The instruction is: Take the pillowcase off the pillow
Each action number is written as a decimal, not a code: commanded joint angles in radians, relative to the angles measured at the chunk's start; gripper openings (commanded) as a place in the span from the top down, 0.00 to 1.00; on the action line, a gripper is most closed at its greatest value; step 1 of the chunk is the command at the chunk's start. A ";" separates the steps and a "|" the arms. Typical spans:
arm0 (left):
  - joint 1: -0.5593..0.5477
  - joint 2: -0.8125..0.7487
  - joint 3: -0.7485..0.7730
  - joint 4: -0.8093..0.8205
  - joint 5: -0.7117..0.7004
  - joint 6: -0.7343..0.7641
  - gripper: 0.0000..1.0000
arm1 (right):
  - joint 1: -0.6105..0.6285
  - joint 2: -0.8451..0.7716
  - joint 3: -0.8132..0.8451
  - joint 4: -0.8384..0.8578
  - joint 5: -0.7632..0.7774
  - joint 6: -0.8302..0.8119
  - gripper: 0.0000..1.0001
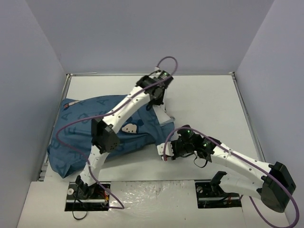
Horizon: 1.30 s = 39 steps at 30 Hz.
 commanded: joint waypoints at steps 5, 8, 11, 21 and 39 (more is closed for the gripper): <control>0.226 -0.299 -0.117 0.284 0.315 -0.209 0.98 | 0.132 -0.005 -0.002 0.008 0.011 -0.133 1.00; 0.259 -0.320 -0.142 0.333 0.377 -0.243 0.98 | 0.183 0.022 -0.017 0.106 0.041 -0.096 1.00; 0.266 -0.331 -0.160 0.400 0.439 -0.286 0.98 | 0.214 0.071 -0.064 0.253 0.101 -0.092 1.00; 0.345 -0.360 -0.117 0.544 0.631 -0.390 0.98 | 0.248 0.111 -0.077 0.207 0.034 -0.110 1.00; 0.248 -0.373 -0.483 0.718 0.578 -0.312 0.98 | -0.232 -0.045 0.553 -0.103 -0.074 0.695 0.01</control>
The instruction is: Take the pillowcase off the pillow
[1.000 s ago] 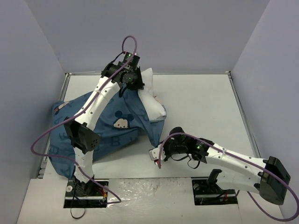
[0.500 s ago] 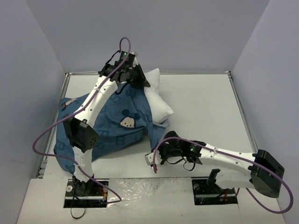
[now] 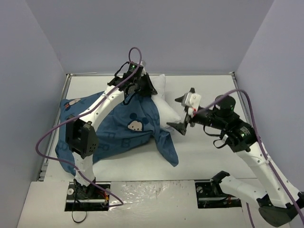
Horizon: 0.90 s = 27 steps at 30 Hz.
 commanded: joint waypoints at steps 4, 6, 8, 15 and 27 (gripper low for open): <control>-0.028 -0.019 0.077 0.082 0.002 0.033 0.98 | -0.223 0.261 0.039 0.047 -0.113 0.503 0.00; -0.031 -0.027 0.079 0.071 -0.001 0.046 0.98 | -0.235 0.314 0.043 0.047 -0.127 0.475 0.00; -0.031 -0.036 0.068 0.070 -0.004 0.052 0.98 | -0.269 0.337 0.036 0.049 -0.171 0.409 0.00; -0.036 -0.081 0.013 0.097 0.010 0.049 0.98 | -0.281 0.466 0.025 0.049 -0.214 0.395 0.00; -0.057 -0.110 0.021 0.114 0.044 0.084 0.98 | -0.214 0.664 -0.010 0.201 -0.145 0.453 0.38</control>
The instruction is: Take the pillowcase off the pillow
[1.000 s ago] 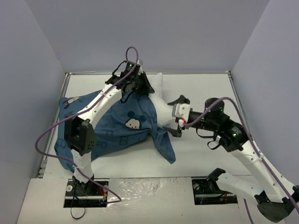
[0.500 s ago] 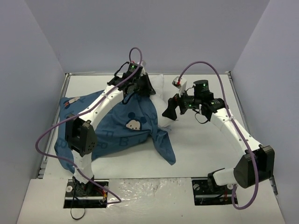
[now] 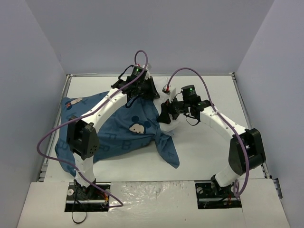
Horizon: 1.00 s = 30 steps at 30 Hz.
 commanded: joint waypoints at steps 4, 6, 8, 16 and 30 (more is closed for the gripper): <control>0.006 -0.130 0.063 0.034 0.039 0.057 0.98 | -0.088 0.041 -0.004 0.046 -0.199 0.013 0.33; 0.025 -0.147 0.054 0.026 0.044 0.063 0.98 | -0.102 0.014 -0.004 0.034 -0.278 -0.026 0.21; 0.036 -0.157 0.035 0.026 0.050 0.067 0.98 | -0.103 -0.005 0.011 -0.058 -0.324 -0.169 0.16; 0.041 -0.156 0.026 0.013 0.090 0.077 0.98 | -0.096 0.006 0.074 -0.216 -0.246 -0.482 0.10; 0.010 -0.144 -0.006 0.077 0.123 0.038 0.98 | 0.087 0.196 0.130 -0.019 -0.082 -0.285 0.62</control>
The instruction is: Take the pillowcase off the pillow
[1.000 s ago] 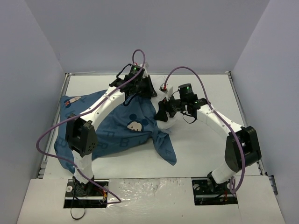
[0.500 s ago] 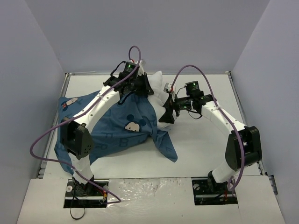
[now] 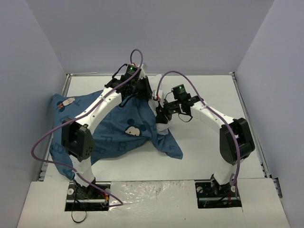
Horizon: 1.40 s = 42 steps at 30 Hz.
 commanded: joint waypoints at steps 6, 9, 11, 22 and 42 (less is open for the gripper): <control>-0.015 -0.059 0.184 -0.025 -0.013 0.088 0.46 | -0.068 -0.044 -0.069 0.287 0.062 0.384 1.00; -0.016 -0.067 0.284 -0.110 -0.101 0.160 0.18 | -0.198 -0.075 -0.066 0.334 0.062 0.485 1.00; -0.019 -0.119 0.251 -0.108 -0.139 0.170 0.15 | -0.302 -0.080 -0.063 0.351 0.042 0.533 1.00; 0.027 -0.608 -0.451 -0.074 -0.417 -0.023 0.13 | -0.628 -0.100 -0.161 0.259 -0.015 0.425 1.00; -0.372 -0.414 -0.616 -0.802 -0.734 -0.398 0.03 | -0.657 -0.063 -0.135 0.278 0.041 0.498 1.00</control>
